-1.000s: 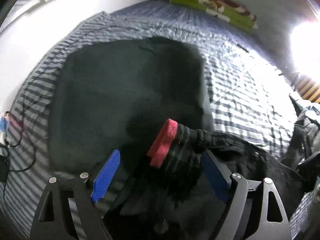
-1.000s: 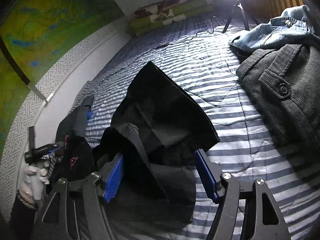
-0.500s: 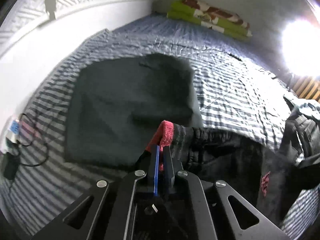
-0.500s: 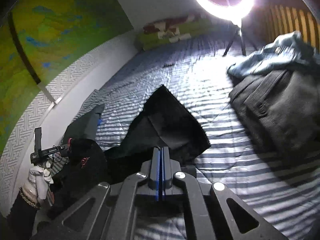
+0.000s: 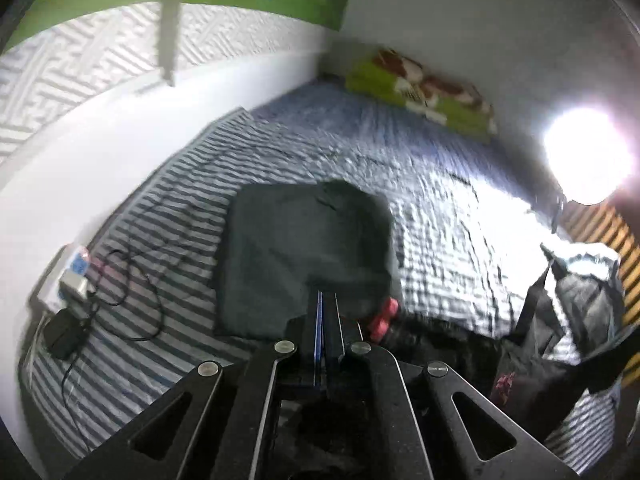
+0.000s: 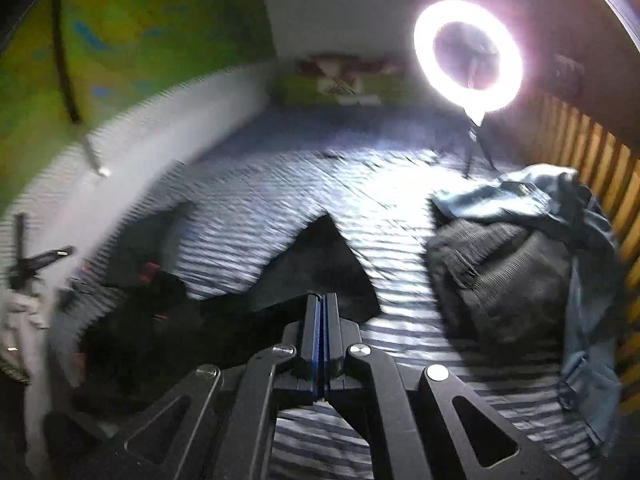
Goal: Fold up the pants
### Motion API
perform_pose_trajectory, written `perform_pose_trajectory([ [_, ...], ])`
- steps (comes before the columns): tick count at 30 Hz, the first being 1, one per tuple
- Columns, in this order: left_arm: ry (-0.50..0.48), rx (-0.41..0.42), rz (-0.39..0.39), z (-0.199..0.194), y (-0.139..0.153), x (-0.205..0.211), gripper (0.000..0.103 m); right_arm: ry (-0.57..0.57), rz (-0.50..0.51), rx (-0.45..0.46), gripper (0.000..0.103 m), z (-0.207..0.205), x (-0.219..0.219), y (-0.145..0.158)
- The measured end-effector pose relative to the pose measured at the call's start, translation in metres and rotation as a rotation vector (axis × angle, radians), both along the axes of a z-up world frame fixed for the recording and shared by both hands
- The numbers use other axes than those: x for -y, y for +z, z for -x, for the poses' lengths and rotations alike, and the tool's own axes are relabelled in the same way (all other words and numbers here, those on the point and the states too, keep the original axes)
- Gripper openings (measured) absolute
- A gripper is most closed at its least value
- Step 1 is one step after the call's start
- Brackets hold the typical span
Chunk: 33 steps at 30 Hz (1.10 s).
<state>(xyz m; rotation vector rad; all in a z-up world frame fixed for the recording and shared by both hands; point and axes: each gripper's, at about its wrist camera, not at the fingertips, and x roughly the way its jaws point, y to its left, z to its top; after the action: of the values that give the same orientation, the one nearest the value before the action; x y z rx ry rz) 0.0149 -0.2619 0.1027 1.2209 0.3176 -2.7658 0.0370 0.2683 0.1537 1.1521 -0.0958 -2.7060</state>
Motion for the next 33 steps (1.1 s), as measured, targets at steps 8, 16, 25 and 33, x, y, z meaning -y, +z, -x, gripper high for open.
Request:
perform_pose_trajectory([
  [8, -0.152, 0.200, 0.003, 0.073, -0.084, -0.066, 0.076, -0.158, 0.009, 0.266, 0.032, 0.037, -0.060, -0.090],
  [16, -0.342, 0.155, -0.006, 0.075, -0.075, -0.156, 0.076, -0.183, 0.003, 0.130, 0.037, -0.031, -0.091, -0.059],
  [25, -0.468, 0.181, -0.021, 0.056, -0.068, -0.225, 0.075, 0.256, 0.070, 0.100, 0.041, -0.036, 0.021, -0.077],
  [33, -0.387, 0.188, -0.007, 0.031, -0.043, -0.169, 0.076, 0.463, -0.014, 0.220, 0.035, 0.030, 0.118, -0.134],
])
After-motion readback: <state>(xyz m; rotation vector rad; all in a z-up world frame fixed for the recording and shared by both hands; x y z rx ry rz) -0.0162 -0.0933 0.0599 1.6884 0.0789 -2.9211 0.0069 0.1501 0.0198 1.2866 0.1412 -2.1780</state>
